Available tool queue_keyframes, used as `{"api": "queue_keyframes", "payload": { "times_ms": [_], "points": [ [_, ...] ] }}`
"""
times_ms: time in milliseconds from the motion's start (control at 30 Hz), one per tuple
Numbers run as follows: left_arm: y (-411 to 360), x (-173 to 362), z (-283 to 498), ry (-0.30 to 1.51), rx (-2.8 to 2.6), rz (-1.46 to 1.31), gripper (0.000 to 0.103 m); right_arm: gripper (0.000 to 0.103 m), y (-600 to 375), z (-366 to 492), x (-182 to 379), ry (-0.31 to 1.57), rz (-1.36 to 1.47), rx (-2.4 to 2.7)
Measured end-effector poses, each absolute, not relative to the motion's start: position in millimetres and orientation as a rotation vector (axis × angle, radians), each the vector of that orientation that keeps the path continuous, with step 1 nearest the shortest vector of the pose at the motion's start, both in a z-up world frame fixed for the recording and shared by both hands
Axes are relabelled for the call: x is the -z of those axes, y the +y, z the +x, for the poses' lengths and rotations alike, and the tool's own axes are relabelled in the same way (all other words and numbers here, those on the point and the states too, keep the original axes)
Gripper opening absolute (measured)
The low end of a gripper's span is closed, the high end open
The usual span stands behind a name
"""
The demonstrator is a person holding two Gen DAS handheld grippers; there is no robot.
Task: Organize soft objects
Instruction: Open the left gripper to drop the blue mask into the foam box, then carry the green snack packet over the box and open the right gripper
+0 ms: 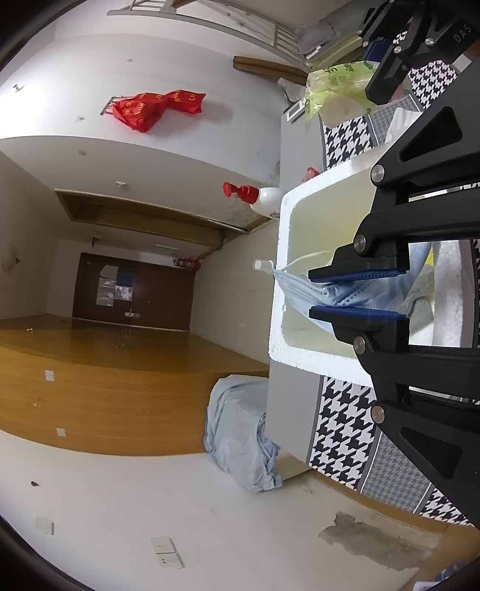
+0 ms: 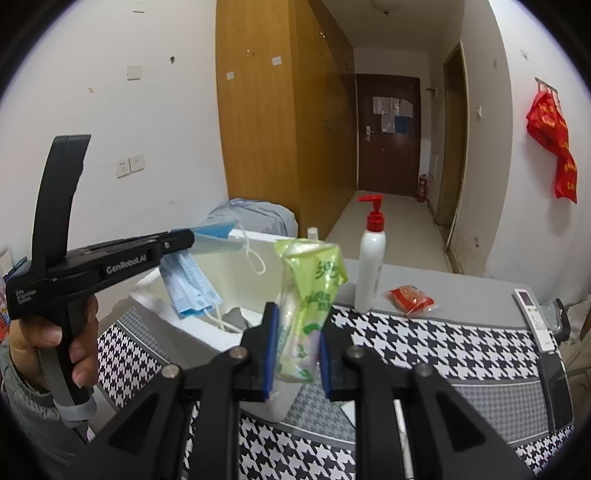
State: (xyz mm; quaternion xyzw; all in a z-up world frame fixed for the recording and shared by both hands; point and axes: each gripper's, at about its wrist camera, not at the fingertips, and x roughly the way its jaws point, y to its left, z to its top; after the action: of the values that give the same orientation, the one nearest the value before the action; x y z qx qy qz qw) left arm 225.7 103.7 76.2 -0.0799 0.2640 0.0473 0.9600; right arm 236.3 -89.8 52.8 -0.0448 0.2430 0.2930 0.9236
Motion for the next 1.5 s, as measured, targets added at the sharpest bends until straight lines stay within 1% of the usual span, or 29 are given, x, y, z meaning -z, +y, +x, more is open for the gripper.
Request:
{"api": "queue_keyframes", "payload": {
  "times_ms": [167,200,233,267,300,333,400,467,533,1033,1500],
  "points": [
    [104,-73,228,0.551,-0.093,-0.161,0.021,0.023,-89,240,-51,0.508,-0.090,-0.593],
    [104,-74,228,0.550,-0.092,-0.161,0.025,0.023,-88,241,-51,0.509,-0.091,-0.590],
    [104,-74,228,0.546,-0.089,-0.163,0.035,0.023,-88,242,-51,0.512,-0.092,-0.589],
    [104,-74,226,0.540,-0.080,-0.163,0.044,0.023,-88,240,-51,0.512,-0.092,-0.589],
    [103,-75,225,0.533,-0.072,-0.162,0.063,0.023,-88,241,-52,0.512,-0.092,-0.588],
    [103,-76,222,0.519,-0.067,-0.166,0.077,0.023,-87,241,-52,0.513,-0.092,-0.587],
    [104,-77,216,0.483,-0.079,-0.173,0.087,0.023,-87,241,-52,0.511,-0.093,-0.585],
    [106,-79,213,0.472,-0.078,-0.180,0.091,0.023,-87,241,-52,0.511,-0.091,-0.584],
    [110,-79,211,0.476,-0.075,-0.192,0.100,0.023,-86,241,-51,0.512,-0.091,-0.586],
    [125,-84,182,0.444,-0.140,-0.170,0.102,0.023,-78,235,-56,0.495,-0.095,-0.603],
    [150,-84,153,0.422,-0.175,-0.174,0.102,0.023,-44,229,-63,0.486,-0.130,-0.637]
  ]
}}
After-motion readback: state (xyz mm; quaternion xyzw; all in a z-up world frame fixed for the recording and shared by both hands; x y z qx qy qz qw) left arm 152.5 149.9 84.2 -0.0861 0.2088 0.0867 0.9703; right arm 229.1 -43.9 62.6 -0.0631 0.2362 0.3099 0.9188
